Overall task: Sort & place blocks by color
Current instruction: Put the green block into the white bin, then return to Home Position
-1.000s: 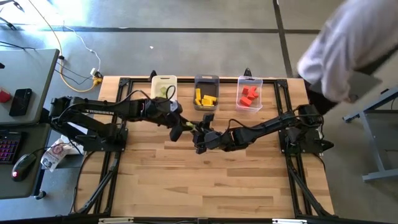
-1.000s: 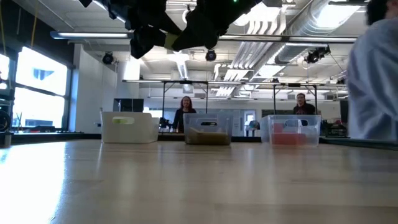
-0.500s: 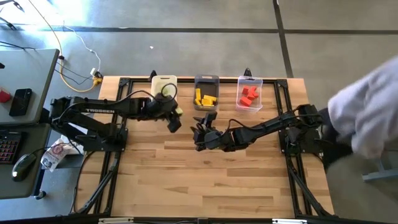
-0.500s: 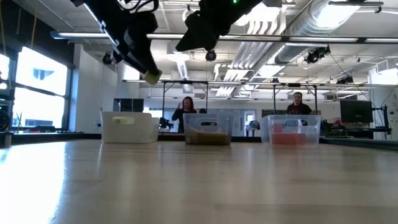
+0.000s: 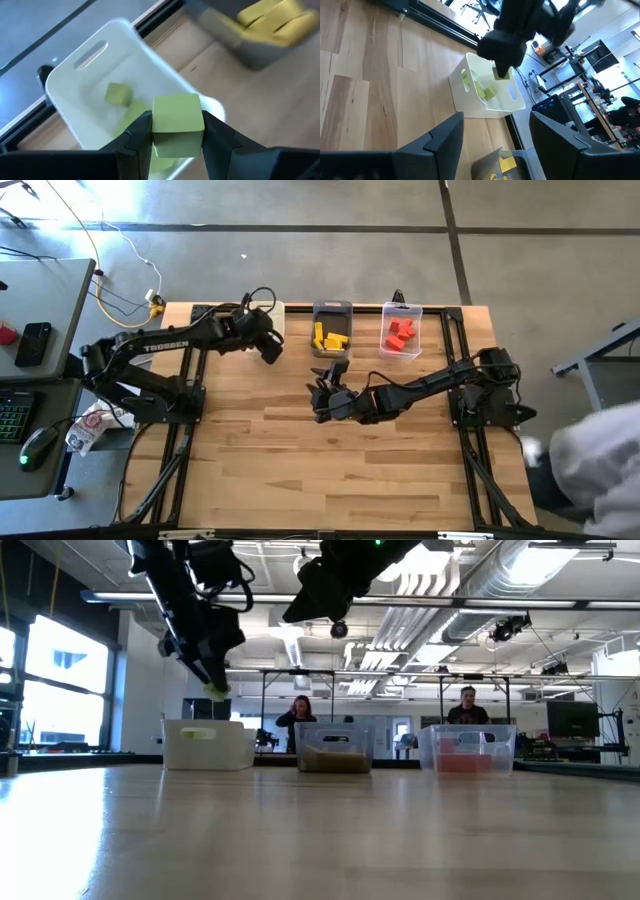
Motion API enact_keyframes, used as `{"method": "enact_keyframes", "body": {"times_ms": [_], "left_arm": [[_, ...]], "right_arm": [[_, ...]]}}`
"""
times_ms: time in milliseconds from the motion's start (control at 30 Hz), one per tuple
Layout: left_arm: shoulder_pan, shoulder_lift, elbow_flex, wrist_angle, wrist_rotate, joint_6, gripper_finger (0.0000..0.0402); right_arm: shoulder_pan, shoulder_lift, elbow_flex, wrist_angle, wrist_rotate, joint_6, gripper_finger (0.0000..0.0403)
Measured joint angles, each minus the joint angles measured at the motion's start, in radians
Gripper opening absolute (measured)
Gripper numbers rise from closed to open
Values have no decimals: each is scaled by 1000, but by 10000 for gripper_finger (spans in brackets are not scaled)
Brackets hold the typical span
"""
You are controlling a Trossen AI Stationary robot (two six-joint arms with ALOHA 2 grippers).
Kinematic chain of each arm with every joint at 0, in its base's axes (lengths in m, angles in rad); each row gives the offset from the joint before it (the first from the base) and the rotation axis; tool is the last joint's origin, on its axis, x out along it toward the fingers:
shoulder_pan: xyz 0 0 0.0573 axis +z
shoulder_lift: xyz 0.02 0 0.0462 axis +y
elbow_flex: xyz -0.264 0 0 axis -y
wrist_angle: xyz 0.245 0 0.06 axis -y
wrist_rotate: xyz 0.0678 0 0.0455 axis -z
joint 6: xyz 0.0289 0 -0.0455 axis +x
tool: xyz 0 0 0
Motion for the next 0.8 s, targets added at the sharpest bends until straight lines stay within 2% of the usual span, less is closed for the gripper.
{"method": "enact_keyframes", "body": {"times_ms": [367, 500, 633, 800], "left_arm": [[108, 143, 0, 15, 45, 97, 112], [124, 149, 0, 45, 106, 97, 163], [123, 149, 0, 47, 110, 108, 214], [123, 149, 0, 52, 111, 142, 239]], "right_arm": [[0, 0, 0, -1, 22, 0, 213], [0, 0, 0, -5, 47, 0, 213], [-2, 0, 0, -6, 75, 35, 213], [-15, 0, 0, -50, 64, 133, 213]]}}
